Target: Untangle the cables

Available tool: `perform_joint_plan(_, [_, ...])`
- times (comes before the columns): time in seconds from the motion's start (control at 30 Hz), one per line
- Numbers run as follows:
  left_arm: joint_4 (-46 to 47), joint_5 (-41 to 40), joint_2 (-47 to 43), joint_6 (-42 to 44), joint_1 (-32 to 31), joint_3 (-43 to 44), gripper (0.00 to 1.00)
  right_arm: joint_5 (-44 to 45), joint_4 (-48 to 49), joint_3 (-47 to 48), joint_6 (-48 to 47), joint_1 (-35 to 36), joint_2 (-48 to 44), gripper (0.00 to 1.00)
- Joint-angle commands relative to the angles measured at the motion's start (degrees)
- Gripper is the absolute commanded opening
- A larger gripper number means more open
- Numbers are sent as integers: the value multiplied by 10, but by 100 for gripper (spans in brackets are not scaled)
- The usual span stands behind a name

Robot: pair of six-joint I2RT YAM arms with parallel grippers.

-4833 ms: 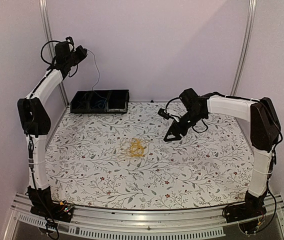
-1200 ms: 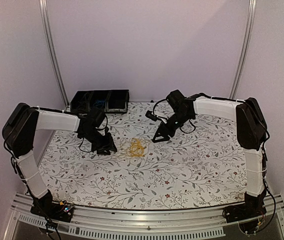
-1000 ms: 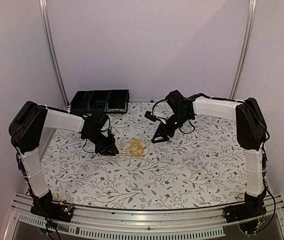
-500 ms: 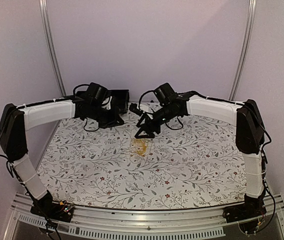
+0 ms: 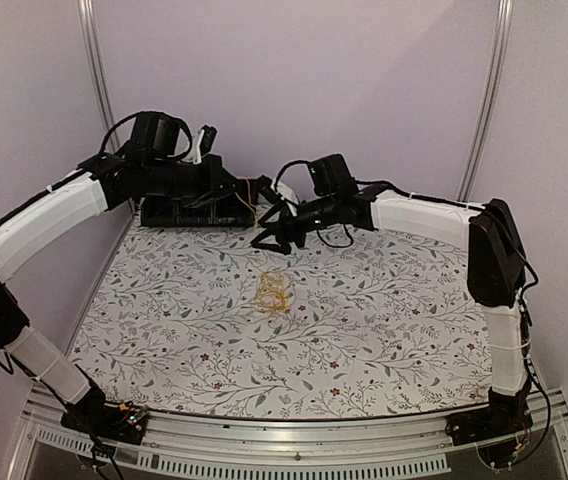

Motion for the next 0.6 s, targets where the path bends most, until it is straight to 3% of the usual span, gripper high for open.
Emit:
perform_joint_plan(0.0, [-40,-11,-38,25,-6,64,0,-53,99,-7,89,4,44,75])
perform_joint_plan(0.07, [-61,-13,-40,36,-6,96,0,-56,111,12,113,13,66,69])
perform_joint_plan(0.23, [-92,-25,-39,76,-6,211,0,-44,125,39,140,30,126,43])
perform_joint_plan(0.43, [-84,-70,-12,132,-6,392,0,-22,118,-28,155,31,134,37])
perform_joint_plan(0.57, [-47,-98,2,163,-6,465,0,-3,94,-83,148,26,117,33])
